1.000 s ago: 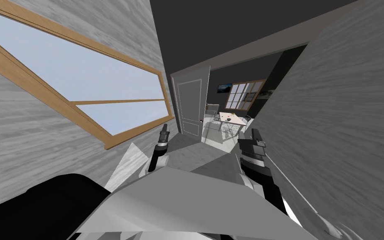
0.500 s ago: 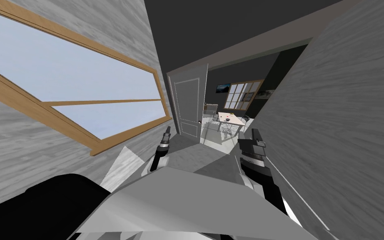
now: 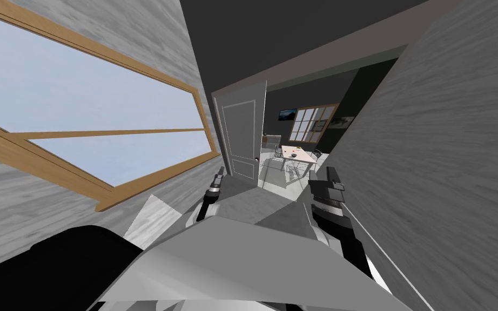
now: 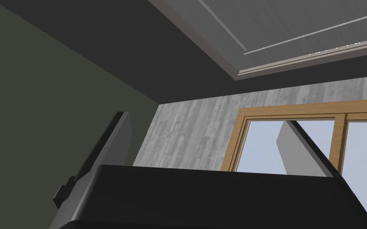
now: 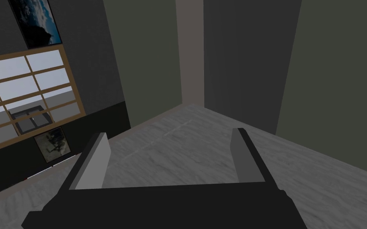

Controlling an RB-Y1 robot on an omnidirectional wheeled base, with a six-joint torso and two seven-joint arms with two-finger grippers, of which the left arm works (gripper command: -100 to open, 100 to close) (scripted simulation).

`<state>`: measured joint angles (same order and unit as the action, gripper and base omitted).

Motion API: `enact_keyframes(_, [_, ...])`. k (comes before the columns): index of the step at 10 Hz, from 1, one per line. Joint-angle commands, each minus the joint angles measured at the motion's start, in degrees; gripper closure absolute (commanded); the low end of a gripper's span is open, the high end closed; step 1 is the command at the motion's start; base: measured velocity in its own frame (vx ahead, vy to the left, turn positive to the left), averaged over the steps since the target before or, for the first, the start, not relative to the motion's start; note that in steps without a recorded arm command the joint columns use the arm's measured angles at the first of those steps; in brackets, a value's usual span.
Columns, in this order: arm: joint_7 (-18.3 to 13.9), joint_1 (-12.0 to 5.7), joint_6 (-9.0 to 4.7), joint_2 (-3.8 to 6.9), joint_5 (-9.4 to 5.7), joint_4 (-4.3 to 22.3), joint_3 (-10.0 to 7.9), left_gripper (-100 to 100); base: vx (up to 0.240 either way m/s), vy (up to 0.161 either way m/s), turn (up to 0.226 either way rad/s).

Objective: Pull the door open

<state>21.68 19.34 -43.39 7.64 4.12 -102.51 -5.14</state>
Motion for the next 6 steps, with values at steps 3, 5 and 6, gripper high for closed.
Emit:
enact_keyframes(3, [3.78, -1.12, -0.79, 0.75, 1.26, 4.83, -0.16, -100, 0.107, -0.046, -0.037])
enact_keyframes(5, [5.86, -1.73, -1.34, 1.13, 1.96, 7.71, -0.24, -100, 0.098, -0.043, -0.039])
enact_keyframes(6, [6.90, -2.04, -1.62, 1.33, 2.32, 9.12, -0.27, -100, 0.095, -0.047, -0.037])
